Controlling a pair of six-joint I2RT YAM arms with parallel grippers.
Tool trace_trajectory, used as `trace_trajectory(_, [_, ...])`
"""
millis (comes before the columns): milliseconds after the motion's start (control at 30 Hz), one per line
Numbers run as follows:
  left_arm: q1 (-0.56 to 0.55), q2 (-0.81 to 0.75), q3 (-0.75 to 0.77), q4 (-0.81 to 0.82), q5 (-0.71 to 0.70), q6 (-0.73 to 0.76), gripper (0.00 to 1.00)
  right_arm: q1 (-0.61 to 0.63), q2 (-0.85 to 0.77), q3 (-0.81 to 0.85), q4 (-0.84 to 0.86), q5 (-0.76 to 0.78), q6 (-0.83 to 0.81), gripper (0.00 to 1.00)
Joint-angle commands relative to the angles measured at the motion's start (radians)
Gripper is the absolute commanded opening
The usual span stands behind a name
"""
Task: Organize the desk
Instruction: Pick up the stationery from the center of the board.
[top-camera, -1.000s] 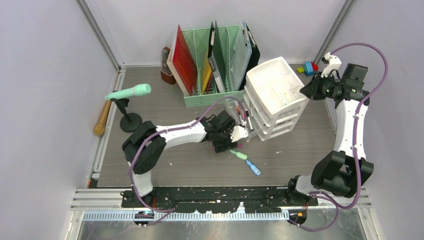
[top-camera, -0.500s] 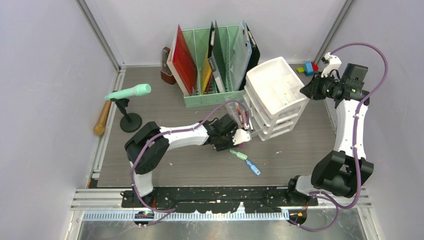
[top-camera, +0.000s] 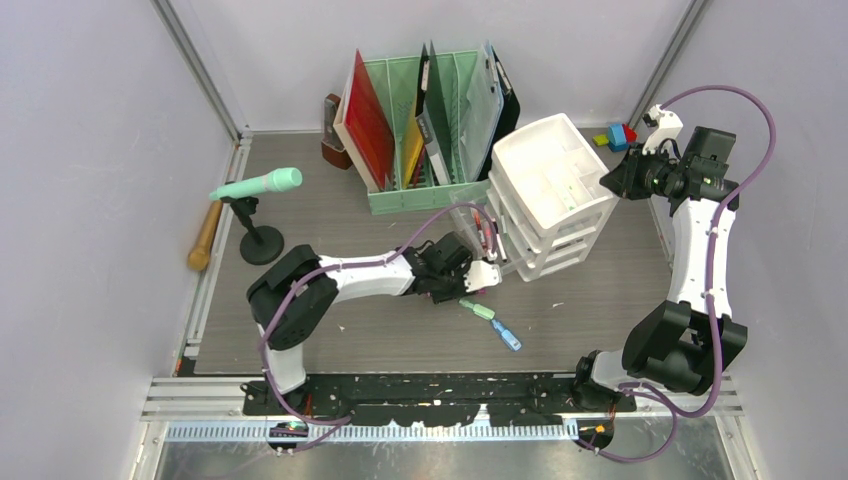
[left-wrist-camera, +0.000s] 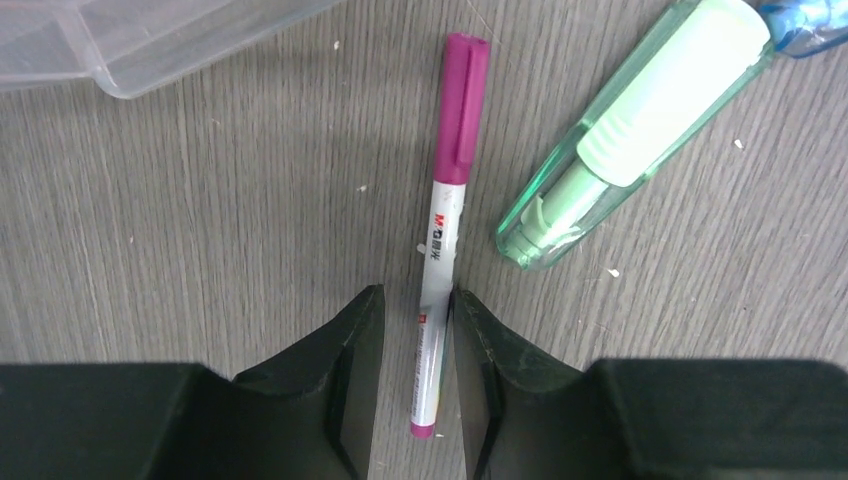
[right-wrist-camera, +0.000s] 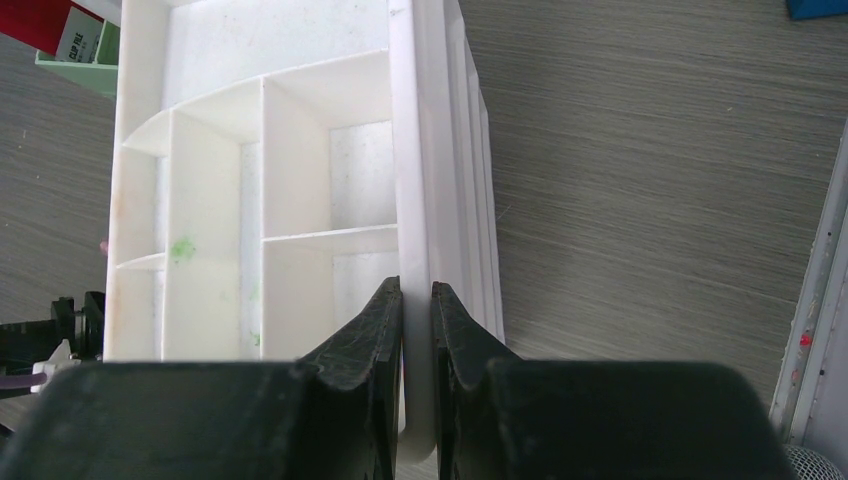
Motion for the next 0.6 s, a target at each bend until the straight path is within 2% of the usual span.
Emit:
trace_trajectory(0, [-0.008, -0.014, -0.074, -0.013, -0.055, 0.026, 0.33, 0.019, 0.116, -0.072, -0.119, 0.141, 0.015, 0.01])
trace_trajectory(233, [-0.006, -0.073, -0.143, 0.055, -0.077, 0.040, 0.34, 0.019, 0.119, -0.069, -0.122, 0.142, 0.019, 0.01])
trace_trajectory(567, [0.004, -0.076, -0.155, 0.043, -0.068, 0.046, 0.36, 0.021, 0.118, -0.066, -0.124, 0.141, 0.022, 0.01])
